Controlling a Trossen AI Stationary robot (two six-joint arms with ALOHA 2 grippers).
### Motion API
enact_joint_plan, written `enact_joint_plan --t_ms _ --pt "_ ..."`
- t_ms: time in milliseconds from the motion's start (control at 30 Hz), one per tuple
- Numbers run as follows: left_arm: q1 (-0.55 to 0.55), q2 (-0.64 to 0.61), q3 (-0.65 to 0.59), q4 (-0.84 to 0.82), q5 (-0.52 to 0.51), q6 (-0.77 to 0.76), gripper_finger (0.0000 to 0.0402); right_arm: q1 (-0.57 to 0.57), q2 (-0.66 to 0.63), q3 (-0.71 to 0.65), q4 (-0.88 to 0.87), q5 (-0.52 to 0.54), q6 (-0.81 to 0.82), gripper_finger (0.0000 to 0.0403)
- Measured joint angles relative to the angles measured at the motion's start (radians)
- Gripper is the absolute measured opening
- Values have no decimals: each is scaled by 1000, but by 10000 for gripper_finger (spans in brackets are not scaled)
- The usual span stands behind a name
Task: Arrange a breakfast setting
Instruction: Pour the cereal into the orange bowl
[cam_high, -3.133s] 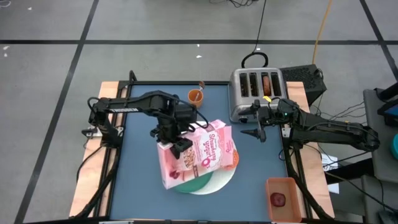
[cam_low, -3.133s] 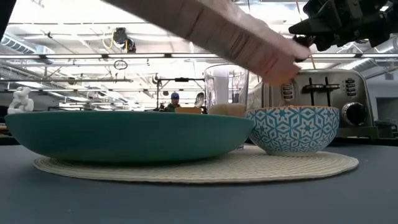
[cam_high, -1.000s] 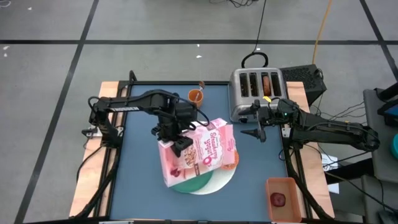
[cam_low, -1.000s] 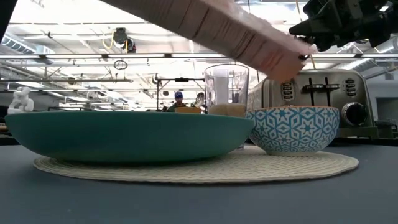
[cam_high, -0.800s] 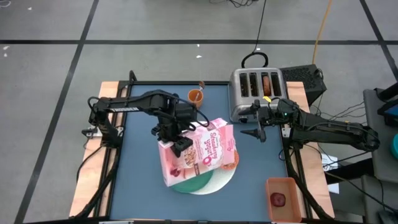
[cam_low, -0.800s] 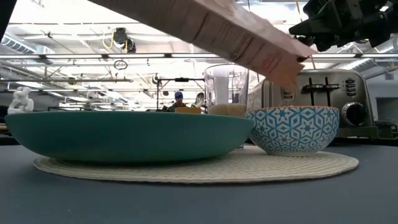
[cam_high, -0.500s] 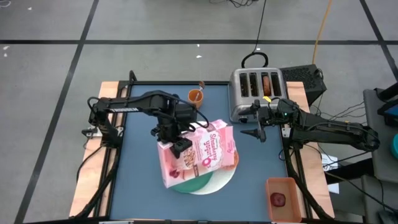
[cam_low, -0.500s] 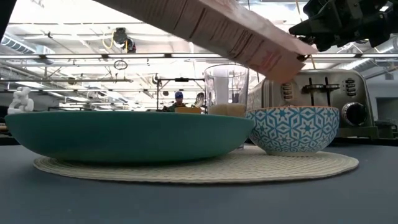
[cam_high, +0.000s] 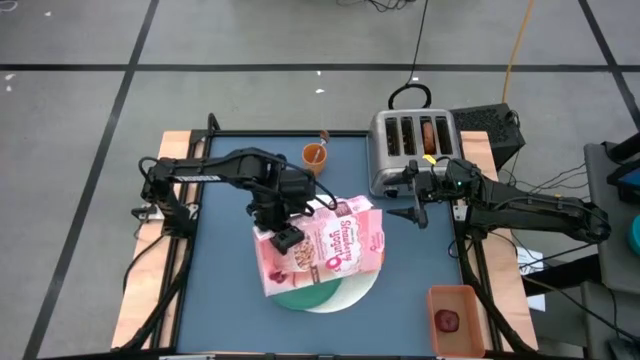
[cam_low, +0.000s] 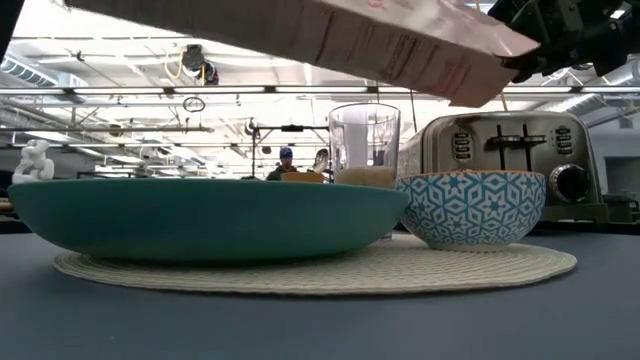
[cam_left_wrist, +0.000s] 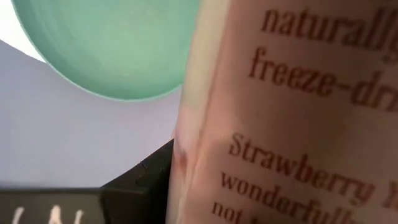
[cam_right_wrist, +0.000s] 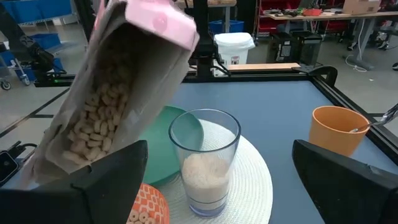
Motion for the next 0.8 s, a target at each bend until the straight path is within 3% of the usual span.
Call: enact_joint_plan --t_ms 500,800 --pt "0 -6 0 0 -25 157 198 0 0 0 8 0 57 393" --pt "11 -62 0 -1 -110 262 198 0 0 0 44 0 60 393"
